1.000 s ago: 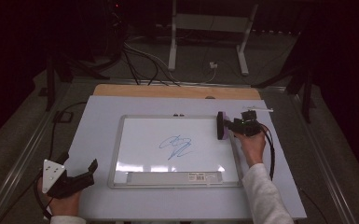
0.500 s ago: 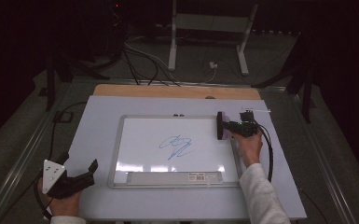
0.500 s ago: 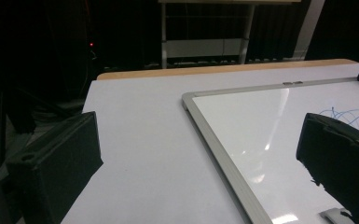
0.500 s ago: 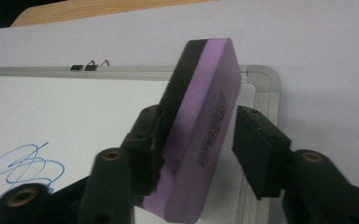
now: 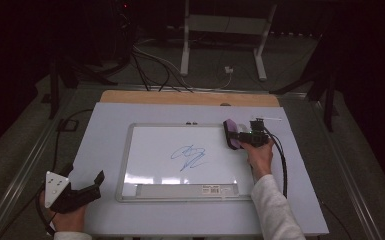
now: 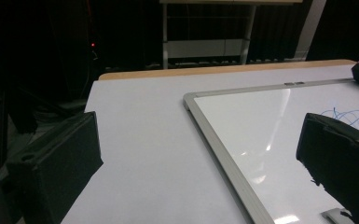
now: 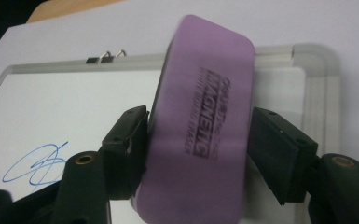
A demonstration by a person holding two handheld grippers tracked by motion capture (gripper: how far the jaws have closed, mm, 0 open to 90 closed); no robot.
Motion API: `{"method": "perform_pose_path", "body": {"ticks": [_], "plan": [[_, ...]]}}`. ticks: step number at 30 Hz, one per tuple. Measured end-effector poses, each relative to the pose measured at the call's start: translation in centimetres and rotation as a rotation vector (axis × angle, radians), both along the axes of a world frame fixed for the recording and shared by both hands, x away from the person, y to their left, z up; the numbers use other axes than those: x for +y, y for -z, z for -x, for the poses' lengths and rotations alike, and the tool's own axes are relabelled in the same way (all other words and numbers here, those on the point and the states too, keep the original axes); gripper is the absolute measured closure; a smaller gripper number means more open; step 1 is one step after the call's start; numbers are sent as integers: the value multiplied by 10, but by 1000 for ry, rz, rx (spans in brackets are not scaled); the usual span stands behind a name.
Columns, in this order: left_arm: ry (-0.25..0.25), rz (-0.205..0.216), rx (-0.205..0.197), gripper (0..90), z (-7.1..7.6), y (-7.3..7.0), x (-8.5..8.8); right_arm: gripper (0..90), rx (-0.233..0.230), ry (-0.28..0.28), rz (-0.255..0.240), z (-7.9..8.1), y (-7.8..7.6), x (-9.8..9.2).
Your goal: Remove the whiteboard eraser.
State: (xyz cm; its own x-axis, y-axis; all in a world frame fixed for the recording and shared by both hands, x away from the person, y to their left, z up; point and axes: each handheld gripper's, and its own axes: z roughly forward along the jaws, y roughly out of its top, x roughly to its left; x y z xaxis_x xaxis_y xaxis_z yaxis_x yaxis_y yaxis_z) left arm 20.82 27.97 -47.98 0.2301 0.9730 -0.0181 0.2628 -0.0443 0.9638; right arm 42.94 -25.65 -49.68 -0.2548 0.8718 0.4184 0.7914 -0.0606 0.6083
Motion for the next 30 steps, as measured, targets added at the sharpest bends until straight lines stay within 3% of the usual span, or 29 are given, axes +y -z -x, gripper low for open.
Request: {"method": "perform_pose_path", "body": {"ticks": [5, 9, 30], "plan": [[-1, 0, -1, 6, 0, 0, 0, 406, 27, -2, -17, -1, 4, 1], [2, -4, -1, 6, 0, 0, -1, 409, 5, -2, 14, 1, 2, 1], [1, -7, 0, 6, 0, 0, -1, 411, -66, -33, 24, 10, -13, 2]]}}
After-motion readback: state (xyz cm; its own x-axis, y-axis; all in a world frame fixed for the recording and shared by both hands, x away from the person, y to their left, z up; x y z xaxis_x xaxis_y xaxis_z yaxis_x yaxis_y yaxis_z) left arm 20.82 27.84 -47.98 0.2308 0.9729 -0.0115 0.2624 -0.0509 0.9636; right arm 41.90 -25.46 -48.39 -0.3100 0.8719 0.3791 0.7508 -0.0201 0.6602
